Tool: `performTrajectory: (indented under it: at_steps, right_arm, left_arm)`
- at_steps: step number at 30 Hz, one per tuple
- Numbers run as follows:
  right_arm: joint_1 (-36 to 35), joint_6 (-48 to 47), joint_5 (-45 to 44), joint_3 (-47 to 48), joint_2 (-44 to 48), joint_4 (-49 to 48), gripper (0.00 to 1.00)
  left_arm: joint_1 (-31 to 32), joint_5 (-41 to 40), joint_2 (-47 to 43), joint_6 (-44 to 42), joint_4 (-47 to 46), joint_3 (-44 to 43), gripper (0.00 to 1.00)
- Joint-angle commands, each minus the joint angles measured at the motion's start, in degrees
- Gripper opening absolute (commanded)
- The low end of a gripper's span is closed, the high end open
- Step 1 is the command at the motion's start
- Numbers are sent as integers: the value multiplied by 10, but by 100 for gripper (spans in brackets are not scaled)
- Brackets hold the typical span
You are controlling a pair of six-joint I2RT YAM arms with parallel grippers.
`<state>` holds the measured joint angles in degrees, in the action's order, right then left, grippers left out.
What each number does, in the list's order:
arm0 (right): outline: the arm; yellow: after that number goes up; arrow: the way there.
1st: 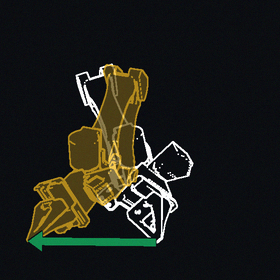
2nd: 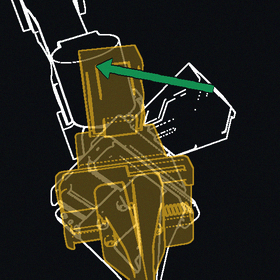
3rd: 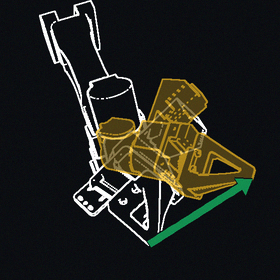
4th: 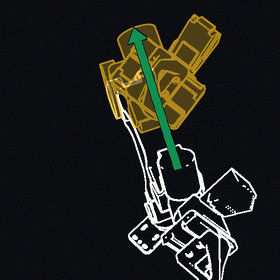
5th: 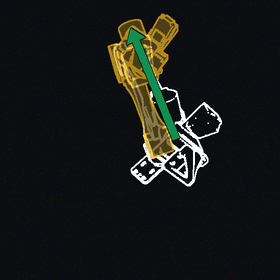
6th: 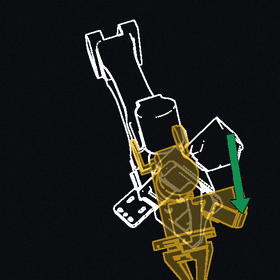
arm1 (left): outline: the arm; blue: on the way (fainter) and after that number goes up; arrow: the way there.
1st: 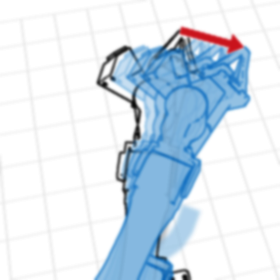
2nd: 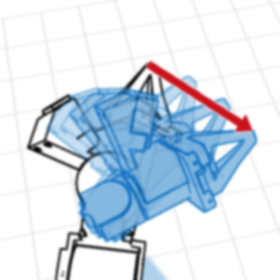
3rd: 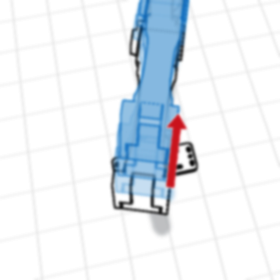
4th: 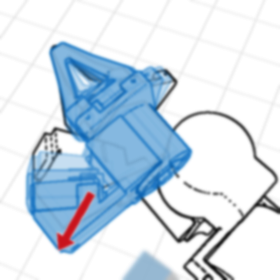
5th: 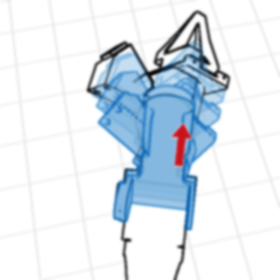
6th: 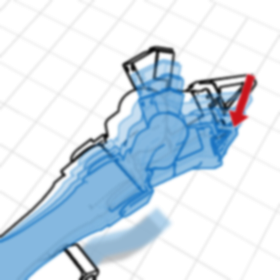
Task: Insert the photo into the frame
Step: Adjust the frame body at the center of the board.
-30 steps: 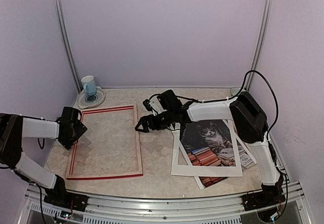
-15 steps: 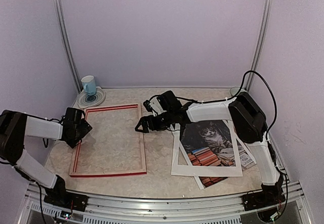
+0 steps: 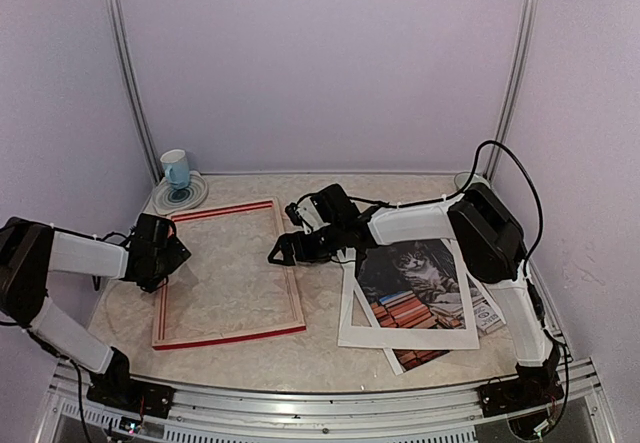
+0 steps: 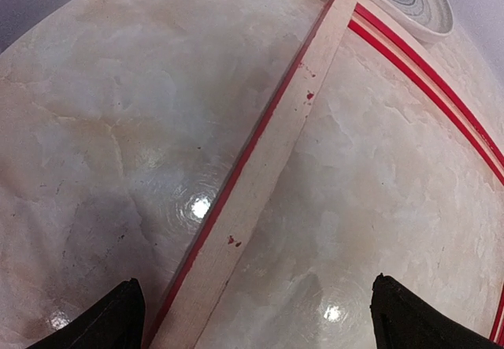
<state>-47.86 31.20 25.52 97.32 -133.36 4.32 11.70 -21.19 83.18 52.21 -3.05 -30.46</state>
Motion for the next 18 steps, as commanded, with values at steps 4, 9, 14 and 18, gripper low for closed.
performTrajectory:
  at_steps: [4,9,14,18]
  right_arm:
    - [2,14,11,-16,-16,-18,99]
    - [5,19,16,-22,-15,-25,99]
    - [7,25,21,-29,-15,-30,99]
    - [7,26,19,-36,-12,-32,99]
  left_arm:
    - [14,6,-21,-5,-8,4,99]
    - [18,7,-29,-5,-6,5,99]
    - [20,7,-34,-5,-6,6,99]
    - [24,7,-32,-3,-6,8,99]
